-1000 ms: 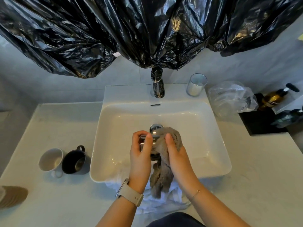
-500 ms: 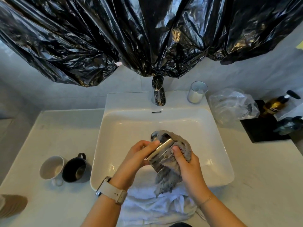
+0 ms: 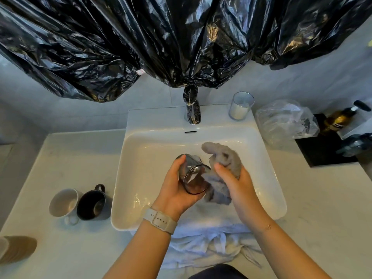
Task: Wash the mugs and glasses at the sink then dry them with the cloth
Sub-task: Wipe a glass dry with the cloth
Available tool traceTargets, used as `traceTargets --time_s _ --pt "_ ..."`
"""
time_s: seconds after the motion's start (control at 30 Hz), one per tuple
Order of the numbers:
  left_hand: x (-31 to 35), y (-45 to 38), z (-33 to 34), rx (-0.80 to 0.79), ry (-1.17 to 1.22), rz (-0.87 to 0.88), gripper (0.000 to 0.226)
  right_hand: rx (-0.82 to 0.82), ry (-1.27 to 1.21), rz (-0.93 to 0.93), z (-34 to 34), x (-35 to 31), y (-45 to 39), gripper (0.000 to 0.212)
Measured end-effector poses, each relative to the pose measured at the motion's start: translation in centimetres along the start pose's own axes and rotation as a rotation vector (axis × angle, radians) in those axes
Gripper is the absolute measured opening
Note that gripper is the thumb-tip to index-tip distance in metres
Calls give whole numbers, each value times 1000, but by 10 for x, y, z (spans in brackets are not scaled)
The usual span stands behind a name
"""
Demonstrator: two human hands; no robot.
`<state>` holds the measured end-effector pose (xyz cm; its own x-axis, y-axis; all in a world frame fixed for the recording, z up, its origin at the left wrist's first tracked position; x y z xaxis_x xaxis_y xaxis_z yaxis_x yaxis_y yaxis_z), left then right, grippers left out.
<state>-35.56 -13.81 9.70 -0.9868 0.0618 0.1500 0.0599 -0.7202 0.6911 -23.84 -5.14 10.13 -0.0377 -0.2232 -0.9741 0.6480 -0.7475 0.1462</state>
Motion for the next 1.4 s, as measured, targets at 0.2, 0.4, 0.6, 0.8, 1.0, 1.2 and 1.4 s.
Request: traceTargets --time_s 0.2,0.4,0.6,0.8,1.0,1.2,1.4 --pt "-7 -8 6 17 68 145 62 -238 54 189 2 24 23 71" --pt "-24 -9 7 -44 8 199 43 18 460 -107 0 15 2 25" --pt "-7 -2 -7 22 -560 450 46 8 805 -205 -14 5 -11 17" --pt "12 -5 -6 76 -951 712 33 -57 584 12 -3 6 -17 16" --pt "20 -10 -8 168 -821 222 37 -164 953 -294 2 1 -12 12" --pt "10 -8 -11 189 -822 248 37 -245 1127 -496 -7 -5 -21 9" --pt "4 -5 -7 311 -940 1022 11 -78 -210 768 14 47 -18 19"
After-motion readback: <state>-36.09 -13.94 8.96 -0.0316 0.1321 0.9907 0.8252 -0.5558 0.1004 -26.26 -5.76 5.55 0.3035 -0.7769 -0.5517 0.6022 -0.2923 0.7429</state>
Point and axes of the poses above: each hand's wrist, its own y-axis away from the middle knuckle, its own z-axis out of the palm, x = y × z, the point moved 2 cm from there along -y, towards the middle knuckle, and after that the axes turned 3 degrees about -z, right-handed, at the moved point
